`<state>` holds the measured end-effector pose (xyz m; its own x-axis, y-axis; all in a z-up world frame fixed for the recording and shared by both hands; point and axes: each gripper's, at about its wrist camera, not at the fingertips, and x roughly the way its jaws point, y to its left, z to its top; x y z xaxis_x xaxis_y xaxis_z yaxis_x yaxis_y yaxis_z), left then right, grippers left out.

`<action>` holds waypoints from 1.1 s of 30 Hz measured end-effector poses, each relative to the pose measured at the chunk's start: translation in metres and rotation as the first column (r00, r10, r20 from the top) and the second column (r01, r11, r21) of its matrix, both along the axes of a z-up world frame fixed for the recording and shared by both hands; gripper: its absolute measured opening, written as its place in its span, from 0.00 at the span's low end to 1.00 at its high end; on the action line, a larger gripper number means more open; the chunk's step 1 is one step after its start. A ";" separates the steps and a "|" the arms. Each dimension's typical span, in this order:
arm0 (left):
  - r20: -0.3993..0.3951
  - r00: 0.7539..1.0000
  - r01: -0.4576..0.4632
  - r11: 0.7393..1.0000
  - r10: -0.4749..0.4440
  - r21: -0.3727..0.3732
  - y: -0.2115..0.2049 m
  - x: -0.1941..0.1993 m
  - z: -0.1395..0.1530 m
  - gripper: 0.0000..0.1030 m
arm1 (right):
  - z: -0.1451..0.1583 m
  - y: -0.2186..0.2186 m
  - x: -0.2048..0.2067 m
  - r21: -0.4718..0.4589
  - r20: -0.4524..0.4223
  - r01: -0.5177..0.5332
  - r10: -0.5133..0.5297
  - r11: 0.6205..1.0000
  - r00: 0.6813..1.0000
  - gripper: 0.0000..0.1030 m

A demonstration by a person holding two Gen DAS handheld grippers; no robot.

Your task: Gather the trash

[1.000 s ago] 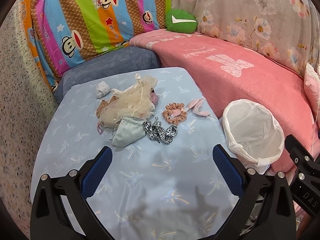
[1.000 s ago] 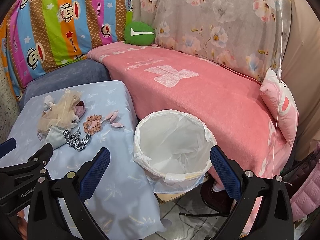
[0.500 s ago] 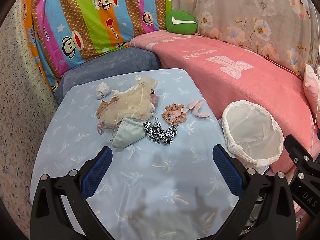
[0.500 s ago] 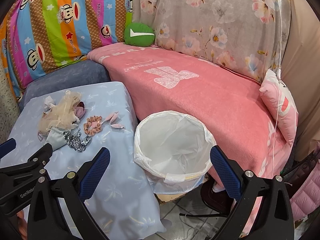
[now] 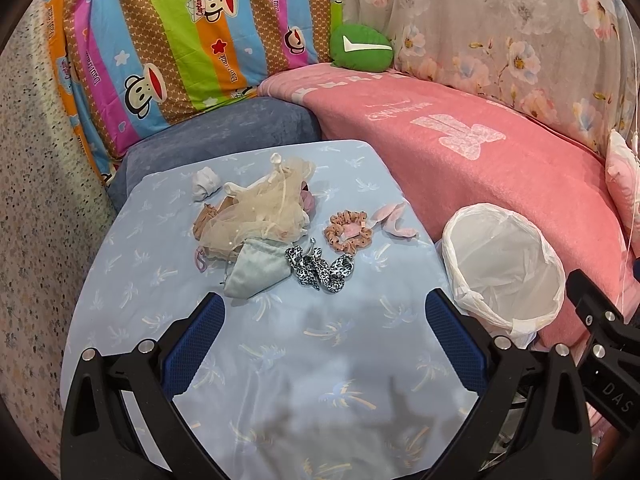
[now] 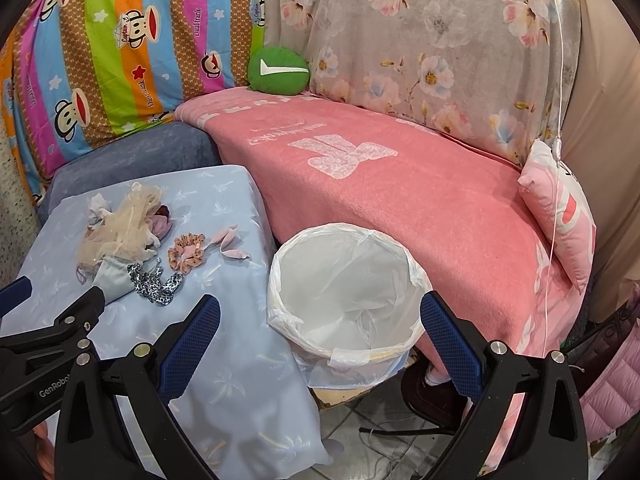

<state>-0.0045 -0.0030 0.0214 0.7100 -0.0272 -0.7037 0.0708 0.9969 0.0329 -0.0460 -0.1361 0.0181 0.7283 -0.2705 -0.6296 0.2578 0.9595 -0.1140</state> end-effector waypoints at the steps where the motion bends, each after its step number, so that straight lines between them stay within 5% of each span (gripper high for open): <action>1: 0.000 1.000 0.000 1.000 0.000 0.001 0.000 -0.001 -0.001 0.93 | 0.000 0.000 0.000 0.000 0.000 0.000 0.000 1.000 1.000 0.94; 33: 0.005 1.000 0.022 1.000 -0.022 -0.013 0.002 0.005 0.000 0.93 | 0.010 0.001 0.009 0.009 0.018 0.009 -0.010 1.000 1.000 0.94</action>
<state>0.0004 -0.0009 0.0209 0.7126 -0.0520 -0.6996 0.0923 0.9955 0.0199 -0.0371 -0.1346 0.0281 0.7370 -0.2718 -0.6189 0.2688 0.9579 -0.1006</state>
